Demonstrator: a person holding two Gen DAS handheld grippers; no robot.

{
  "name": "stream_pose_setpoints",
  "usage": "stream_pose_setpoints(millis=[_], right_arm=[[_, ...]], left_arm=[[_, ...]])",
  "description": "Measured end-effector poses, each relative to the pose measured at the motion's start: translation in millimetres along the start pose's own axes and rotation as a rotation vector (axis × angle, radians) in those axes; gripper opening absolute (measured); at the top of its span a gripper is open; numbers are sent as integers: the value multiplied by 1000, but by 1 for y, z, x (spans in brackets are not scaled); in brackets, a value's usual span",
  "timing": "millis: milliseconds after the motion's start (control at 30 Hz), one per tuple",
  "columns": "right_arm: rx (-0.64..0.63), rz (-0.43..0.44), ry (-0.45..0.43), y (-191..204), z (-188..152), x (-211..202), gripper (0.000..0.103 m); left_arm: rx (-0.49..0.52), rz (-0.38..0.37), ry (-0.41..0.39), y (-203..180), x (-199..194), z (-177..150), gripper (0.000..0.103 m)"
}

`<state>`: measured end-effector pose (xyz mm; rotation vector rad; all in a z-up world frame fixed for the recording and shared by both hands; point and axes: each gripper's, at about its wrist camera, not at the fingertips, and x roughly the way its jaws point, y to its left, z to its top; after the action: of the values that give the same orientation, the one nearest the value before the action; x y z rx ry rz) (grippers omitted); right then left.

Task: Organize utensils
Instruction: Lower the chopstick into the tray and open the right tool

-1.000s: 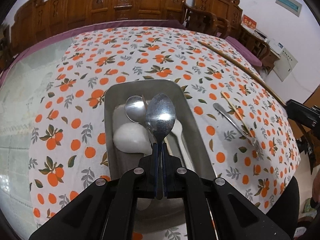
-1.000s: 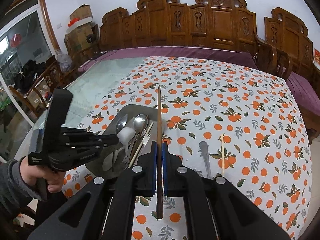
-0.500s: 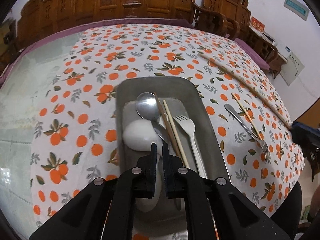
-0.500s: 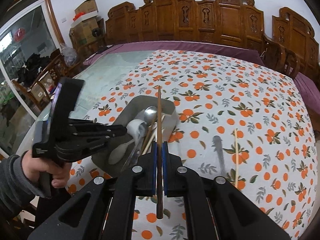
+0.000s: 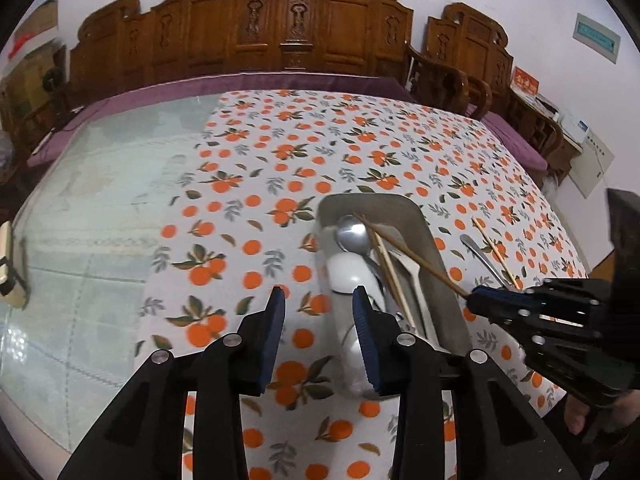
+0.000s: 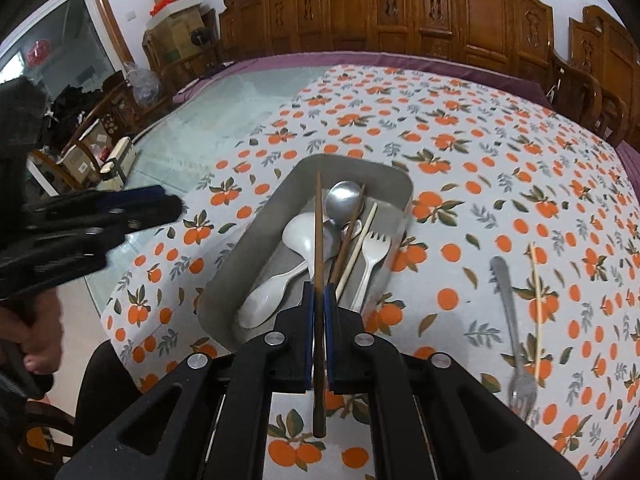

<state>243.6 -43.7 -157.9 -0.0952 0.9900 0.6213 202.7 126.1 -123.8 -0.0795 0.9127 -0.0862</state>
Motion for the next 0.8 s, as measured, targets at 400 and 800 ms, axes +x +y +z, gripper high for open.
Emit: stream_pose_setpoints(millis=[400,800], right_arm=[[88,22,36,-3,9,29,6],[73,65,79,8,10,50,6]], left_arm=[[10,17,-62,10,-30,0,70],[10,23,-81,8,-44,2,73]])
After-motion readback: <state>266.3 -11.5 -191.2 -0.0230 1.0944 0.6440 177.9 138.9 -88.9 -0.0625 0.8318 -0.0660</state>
